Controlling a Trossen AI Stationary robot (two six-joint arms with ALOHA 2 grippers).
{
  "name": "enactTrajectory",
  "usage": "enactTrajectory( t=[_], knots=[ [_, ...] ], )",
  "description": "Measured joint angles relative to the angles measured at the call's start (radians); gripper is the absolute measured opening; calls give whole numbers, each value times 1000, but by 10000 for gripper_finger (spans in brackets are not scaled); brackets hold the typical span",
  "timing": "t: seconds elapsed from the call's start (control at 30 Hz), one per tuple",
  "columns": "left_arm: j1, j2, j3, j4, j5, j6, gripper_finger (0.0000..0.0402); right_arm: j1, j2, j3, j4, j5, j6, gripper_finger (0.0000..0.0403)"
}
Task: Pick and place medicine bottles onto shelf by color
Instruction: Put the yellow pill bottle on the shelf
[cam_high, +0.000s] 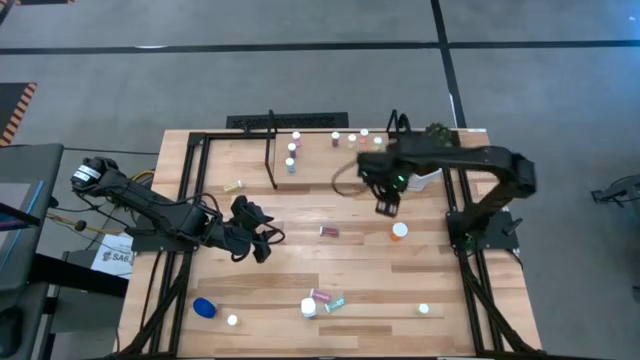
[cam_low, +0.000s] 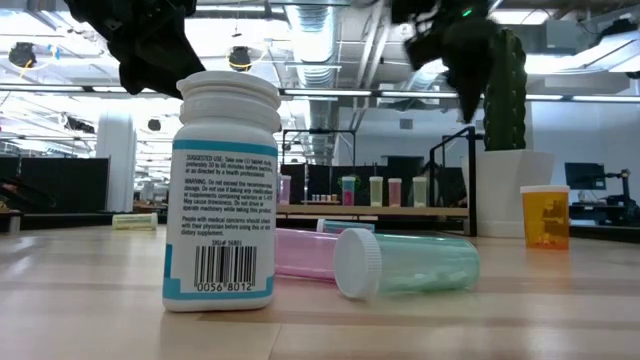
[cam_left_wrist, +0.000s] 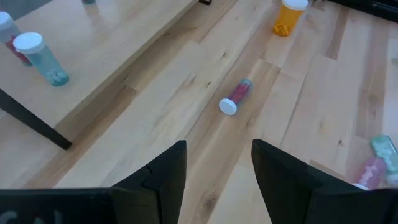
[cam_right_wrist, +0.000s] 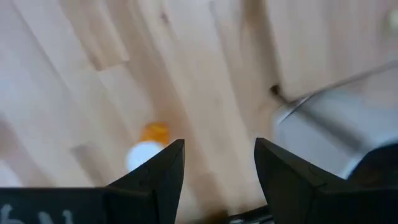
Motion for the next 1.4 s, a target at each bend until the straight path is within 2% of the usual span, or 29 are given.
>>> enactTrajectory(
  t=[0.1, 0.23, 0.4, 0.53, 0.67, 0.83, 1.0, 1.4],
  knots=[
    [0, 0, 0, 0, 0, 5, 168, 130, -92, -111, 41, 0, 274, 214],
    [0, 0, 0, 6, -1, 25, 168, 343, -150, -222, 65, -33, 673, 214],
    [0, 0, 0, 43, -1, 81, 168, 574, -124, -268, 67, -141, 1107, 214],
    [0, 0, 0, 46, 9, 91, 168, 685, -70, -269, 112, -212, 1337, 214],
    [0, 0, 0, 57, 37, 94, 168, 751, -15, -269, 239, -299, 1415, 214],
    [0, 0, 0, 64, 82, 128, 168, 805, 53, -268, 372, -352, 1469, 214],
    [0, 0, 0, 63, 88, 117, 168, 838, 106, -268, 382, -405, 1495, 214],
    [-1, 0, 0, 67, 120, 52, 168, 885, 181, -268, 410, -422, 1477, 214]
  ],
)
